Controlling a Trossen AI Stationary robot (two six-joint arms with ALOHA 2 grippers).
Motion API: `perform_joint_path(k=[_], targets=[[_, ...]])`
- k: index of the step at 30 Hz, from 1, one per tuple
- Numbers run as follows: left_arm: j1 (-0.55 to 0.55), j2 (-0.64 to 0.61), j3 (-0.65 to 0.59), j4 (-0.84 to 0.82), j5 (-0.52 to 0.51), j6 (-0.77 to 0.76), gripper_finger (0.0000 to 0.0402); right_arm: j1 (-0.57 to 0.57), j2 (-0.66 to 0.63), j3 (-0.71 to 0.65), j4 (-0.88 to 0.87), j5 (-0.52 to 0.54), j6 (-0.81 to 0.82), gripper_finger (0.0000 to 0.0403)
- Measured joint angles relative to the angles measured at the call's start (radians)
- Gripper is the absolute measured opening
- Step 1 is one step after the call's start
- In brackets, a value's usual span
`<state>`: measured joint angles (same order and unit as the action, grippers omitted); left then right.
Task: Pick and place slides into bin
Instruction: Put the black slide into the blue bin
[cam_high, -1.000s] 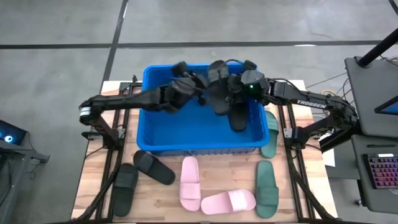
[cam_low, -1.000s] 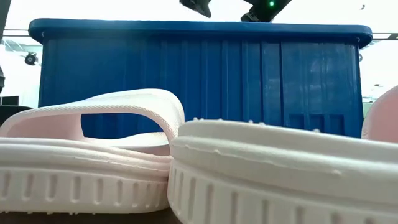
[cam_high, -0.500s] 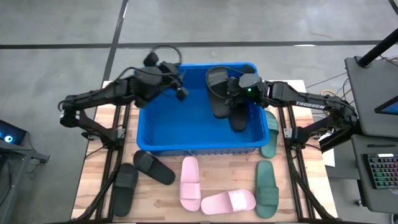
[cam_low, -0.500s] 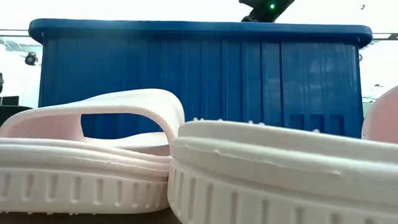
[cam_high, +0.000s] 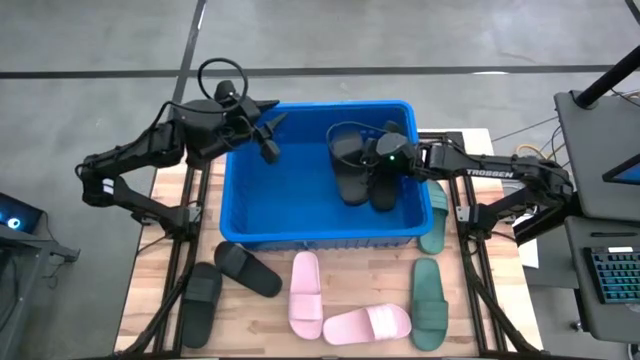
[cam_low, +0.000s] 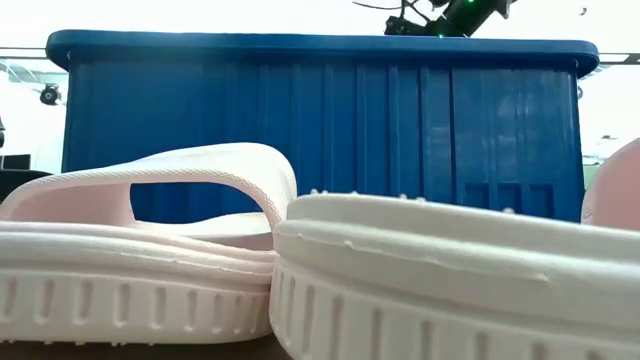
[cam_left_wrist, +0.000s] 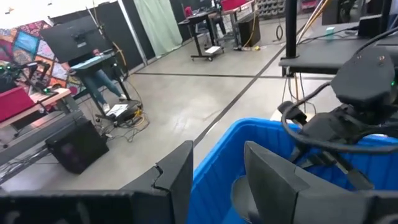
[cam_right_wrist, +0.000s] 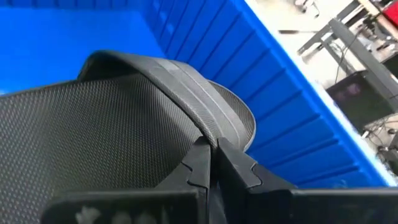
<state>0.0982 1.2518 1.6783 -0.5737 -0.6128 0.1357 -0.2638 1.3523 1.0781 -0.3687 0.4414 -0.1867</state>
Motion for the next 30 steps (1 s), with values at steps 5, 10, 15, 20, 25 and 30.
perform_joint_path(k=[5, 10, 15, 20, 25, 30], targets=[[0.000, 0.007, -0.001, -0.011, -0.033, -0.001, 0.0128, -0.004, 0.000, -0.053, 0.083, 0.004, -0.004, 0.0009], [0.000, 0.007, -0.001, -0.011, -0.044, -0.002, 0.0128, -0.009, 0.032, -0.091, 0.174, 0.005, -0.055, 0.0009], [0.000, 0.007, -0.001, -0.012, -0.048, -0.025, 0.0128, -0.025, 0.126, -0.080, 0.168, 0.046, -0.061, 0.0008], [0.000, 0.006, -0.001, -0.015, -0.048, -0.026, 0.0128, -0.037, 0.192, -0.070, 0.182, 0.126, -0.076, 0.0009], [0.000, 0.007, -0.001, -0.020, -0.052, -0.026, 0.0128, -0.035, 0.239, -0.071, 0.215, 0.068, -0.111, 0.0008], [0.000, 0.006, -0.001, -0.020, -0.079, -0.026, 0.0128, -0.054, 0.285, -0.072, 0.216, 0.061, -0.139, 0.0008]])
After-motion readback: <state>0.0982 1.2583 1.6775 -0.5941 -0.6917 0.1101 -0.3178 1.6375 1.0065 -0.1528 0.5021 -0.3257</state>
